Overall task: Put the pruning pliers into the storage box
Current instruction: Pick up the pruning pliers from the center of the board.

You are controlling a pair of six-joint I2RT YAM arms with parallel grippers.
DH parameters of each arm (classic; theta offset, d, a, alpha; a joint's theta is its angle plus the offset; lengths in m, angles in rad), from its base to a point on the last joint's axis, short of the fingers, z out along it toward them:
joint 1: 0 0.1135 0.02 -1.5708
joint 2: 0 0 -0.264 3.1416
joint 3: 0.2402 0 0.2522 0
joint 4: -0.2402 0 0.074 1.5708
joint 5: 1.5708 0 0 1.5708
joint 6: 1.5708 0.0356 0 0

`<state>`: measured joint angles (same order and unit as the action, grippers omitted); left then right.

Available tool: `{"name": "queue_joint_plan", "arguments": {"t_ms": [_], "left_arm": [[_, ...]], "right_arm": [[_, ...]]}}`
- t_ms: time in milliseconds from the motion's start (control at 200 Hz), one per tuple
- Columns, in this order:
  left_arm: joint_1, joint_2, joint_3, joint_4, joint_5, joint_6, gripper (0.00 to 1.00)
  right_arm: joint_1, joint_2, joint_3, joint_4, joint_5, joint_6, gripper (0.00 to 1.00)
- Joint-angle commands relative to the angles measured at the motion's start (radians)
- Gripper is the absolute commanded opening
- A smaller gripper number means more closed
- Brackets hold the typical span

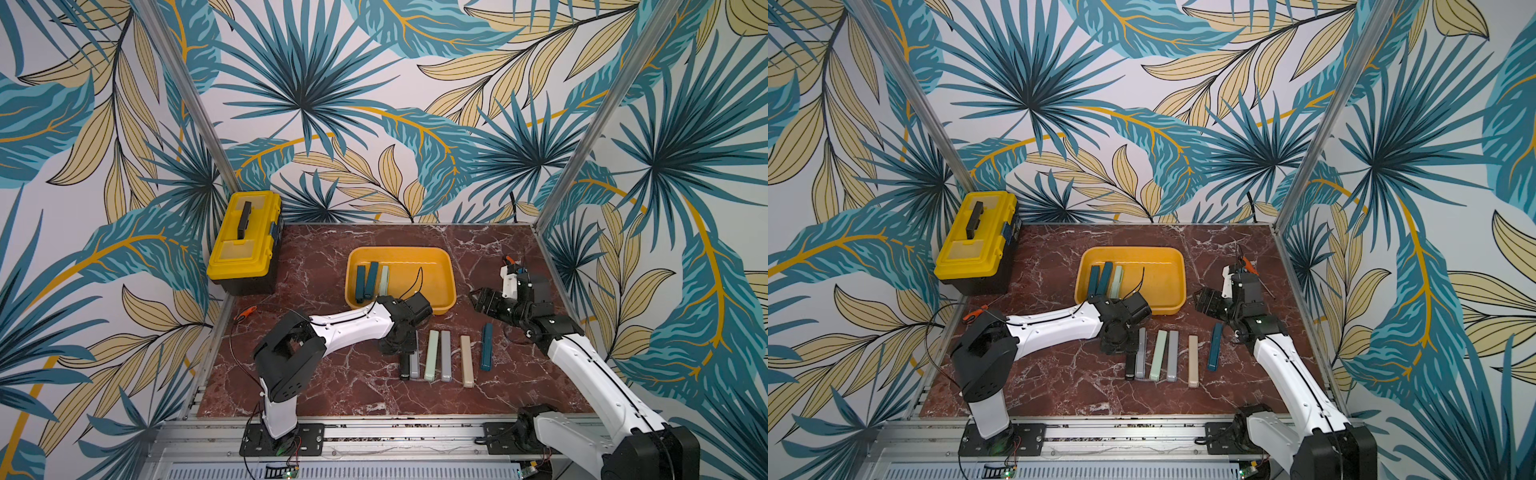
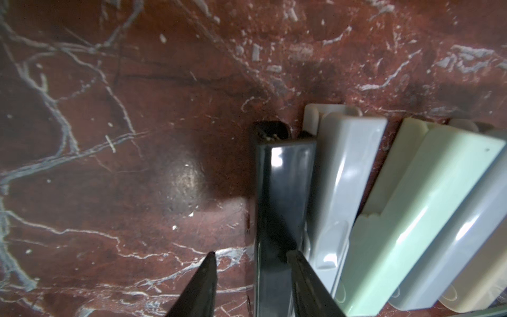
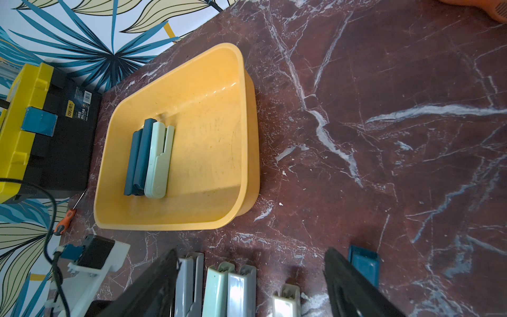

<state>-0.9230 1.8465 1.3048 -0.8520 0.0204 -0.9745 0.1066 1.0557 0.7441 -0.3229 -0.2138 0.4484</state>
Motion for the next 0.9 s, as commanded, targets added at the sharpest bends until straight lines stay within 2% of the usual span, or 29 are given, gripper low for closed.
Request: {"name": "queue_joint_plan", "arguments": {"t_ms": [0,215,401,891], "left_arm": [[-0.002,0.017,0.032,-0.005,-0.012,0.009,0.45],[-0.002,0.025,0.053,-0.037,-0.020,0.011,0.45],[0.011,-0.024,0.035,-0.070,-0.040,0.025,0.45],[0.014,0.069,0.086,-0.060,-0.020,0.048,0.45]], "right_arm": [[0.005,-0.005,-0.022,-0.016,0.007,-0.009,0.85],[0.005,0.005,-0.023,-0.011,0.007,-0.010,0.85],[0.005,0.009,-0.027,0.000,0.007,-0.012,0.85],[0.005,0.006,-0.025,-0.013,0.016,-0.015,0.85]]}}
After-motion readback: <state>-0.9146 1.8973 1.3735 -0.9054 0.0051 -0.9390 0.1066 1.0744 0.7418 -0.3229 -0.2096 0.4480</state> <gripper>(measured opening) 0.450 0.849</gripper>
